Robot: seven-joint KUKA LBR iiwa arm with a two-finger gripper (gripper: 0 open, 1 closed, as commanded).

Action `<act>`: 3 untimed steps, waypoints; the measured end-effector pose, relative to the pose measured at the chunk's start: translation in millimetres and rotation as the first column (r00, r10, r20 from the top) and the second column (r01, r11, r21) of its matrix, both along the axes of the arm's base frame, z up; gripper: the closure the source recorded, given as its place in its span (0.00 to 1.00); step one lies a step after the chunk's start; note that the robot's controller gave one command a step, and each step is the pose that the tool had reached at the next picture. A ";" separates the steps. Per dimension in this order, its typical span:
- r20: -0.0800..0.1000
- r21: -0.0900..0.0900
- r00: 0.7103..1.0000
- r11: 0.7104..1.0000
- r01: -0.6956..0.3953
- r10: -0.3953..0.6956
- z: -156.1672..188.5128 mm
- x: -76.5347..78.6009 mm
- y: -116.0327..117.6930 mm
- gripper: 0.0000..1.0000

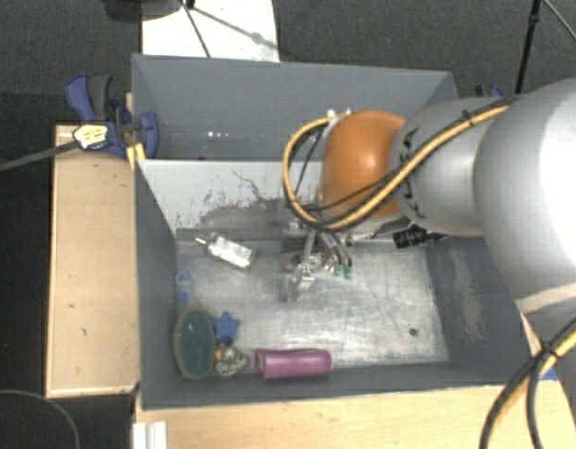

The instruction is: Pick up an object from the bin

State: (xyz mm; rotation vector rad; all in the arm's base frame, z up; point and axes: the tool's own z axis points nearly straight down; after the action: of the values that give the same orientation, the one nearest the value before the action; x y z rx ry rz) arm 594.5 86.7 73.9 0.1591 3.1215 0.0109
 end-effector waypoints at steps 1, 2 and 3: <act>-0.011 -0.003 0.987 0.987 0.161 -0.161 27.4 -16.9 7.6 0.00; -0.015 -0.001 0.885 0.885 0.465 -0.465 26.5 -28.8 98.3 0.00; -0.008 0.001 0.884 0.884 0.468 -0.468 -1.9 -3.5 97.4 0.00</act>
Offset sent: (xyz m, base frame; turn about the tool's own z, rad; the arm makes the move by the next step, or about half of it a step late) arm -0.0177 0.0069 0.0261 0.1635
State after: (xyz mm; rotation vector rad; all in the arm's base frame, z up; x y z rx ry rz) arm 591.0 184.1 72.0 0.9094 2.9972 0.0087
